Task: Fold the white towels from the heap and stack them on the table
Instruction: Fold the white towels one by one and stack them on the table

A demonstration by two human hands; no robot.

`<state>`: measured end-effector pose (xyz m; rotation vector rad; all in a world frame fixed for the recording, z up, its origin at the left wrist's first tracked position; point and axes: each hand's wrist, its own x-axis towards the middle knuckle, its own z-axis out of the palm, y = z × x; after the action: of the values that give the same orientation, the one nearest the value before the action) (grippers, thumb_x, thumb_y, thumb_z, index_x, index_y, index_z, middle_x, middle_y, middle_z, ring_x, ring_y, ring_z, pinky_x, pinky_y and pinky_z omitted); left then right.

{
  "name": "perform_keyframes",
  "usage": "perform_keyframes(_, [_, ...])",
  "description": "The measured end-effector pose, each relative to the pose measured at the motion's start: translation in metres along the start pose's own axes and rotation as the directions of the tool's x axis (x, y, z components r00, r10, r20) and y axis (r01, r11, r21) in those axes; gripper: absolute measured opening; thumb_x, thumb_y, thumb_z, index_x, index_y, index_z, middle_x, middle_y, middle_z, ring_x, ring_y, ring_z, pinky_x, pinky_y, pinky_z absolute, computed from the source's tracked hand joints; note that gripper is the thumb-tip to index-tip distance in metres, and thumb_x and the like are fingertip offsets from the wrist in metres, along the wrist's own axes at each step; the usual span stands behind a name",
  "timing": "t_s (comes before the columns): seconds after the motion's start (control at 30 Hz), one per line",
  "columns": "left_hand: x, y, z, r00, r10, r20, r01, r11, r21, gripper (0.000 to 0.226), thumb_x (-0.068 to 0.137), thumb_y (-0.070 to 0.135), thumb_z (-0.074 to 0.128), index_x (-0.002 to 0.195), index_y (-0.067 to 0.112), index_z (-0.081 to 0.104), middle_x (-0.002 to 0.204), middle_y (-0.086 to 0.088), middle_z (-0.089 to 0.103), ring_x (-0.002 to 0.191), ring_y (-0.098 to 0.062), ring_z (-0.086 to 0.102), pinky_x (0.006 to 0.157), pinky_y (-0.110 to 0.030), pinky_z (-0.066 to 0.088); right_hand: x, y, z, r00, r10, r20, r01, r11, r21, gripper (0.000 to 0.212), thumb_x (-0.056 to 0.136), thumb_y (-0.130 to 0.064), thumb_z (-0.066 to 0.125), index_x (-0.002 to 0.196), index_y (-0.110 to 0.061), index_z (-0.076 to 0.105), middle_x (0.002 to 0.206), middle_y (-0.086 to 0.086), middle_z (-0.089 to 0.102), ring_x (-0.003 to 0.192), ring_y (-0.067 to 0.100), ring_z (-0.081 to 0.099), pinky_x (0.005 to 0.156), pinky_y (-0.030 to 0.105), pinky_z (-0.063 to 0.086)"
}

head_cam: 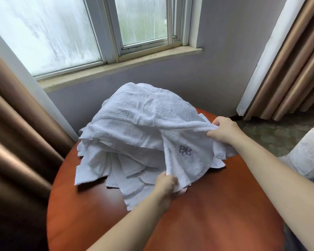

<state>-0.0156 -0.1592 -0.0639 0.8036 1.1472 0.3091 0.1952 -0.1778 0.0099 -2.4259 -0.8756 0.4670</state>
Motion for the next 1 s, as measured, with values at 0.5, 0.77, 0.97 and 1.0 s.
perform_keyframes(0.5, [0.017, 0.048, -0.016, 0.978, 0.203, 0.055, -0.188, 0.962, -0.197, 0.04, 0.094, 0.052, 0.049, 0.116, 0.018, 0.051, 0.115, -0.005, 0.058, 0.103, -0.018, 0.057, 0.084, -0.036, 0.045, -0.068, -0.028, 0.011, 0.837, -0.54, 0.091, 0.547, 0.827, -0.128, 0.028, 0.072, -0.011, 0.067, 0.078, -0.025, 0.043, 0.068, -0.006, 0.046, 0.077, 0.026, 0.05, 0.064, 0.03, 0.033])
perform_keyframes(0.77, [0.038, 0.054, -0.023, 0.99, 0.078, 0.115, -0.041, 0.956, -0.291, 0.014, 0.086, 0.014, 0.047, 0.081, 0.007, 0.057, 0.063, -0.005, 0.054, 0.056, -0.018, 0.05, 0.056, -0.026, 0.043, -0.065, -0.016, 0.043, 0.67, -0.308, 0.675, 0.27, 0.949, 0.164, 0.017, 0.086, -0.036, 0.069, 0.084, -0.019, 0.071, 0.079, -0.009, 0.068, 0.073, 0.003, 0.061, 0.075, 0.026, 0.05])
perform_keyframes(0.97, [0.057, 0.041, -0.048, 0.967, 0.071, -0.247, -0.17, 0.897, -0.409, 0.018, 0.08, 0.004, 0.036, 0.067, 0.014, 0.043, 0.061, -0.004, 0.045, 0.05, -0.021, 0.043, 0.05, -0.024, 0.041, -0.022, 0.006, 0.091, 0.989, -0.089, 0.12, 0.06, 0.973, 0.223, 0.019, 0.085, -0.027, 0.07, 0.101, -0.019, 0.061, 0.105, -0.001, 0.063, 0.104, 0.016, 0.059, 0.088, 0.028, 0.046])
perform_keyframes(1.0, [0.063, 0.038, -0.056, 0.949, 0.08, -0.306, -0.182, 0.929, -0.323, 0.016, 0.08, 0.004, 0.037, 0.069, 0.013, 0.043, 0.063, -0.004, 0.041, 0.051, -0.021, 0.04, 0.05, -0.025, 0.037, -0.017, 0.007, 0.099, 0.989, -0.051, 0.141, 0.016, 0.971, 0.239, 0.033, 0.085, -0.028, 0.069, 0.115, -0.017, 0.058, 0.117, 0.001, 0.06, 0.111, 0.018, 0.056, 0.093, 0.03, 0.045])
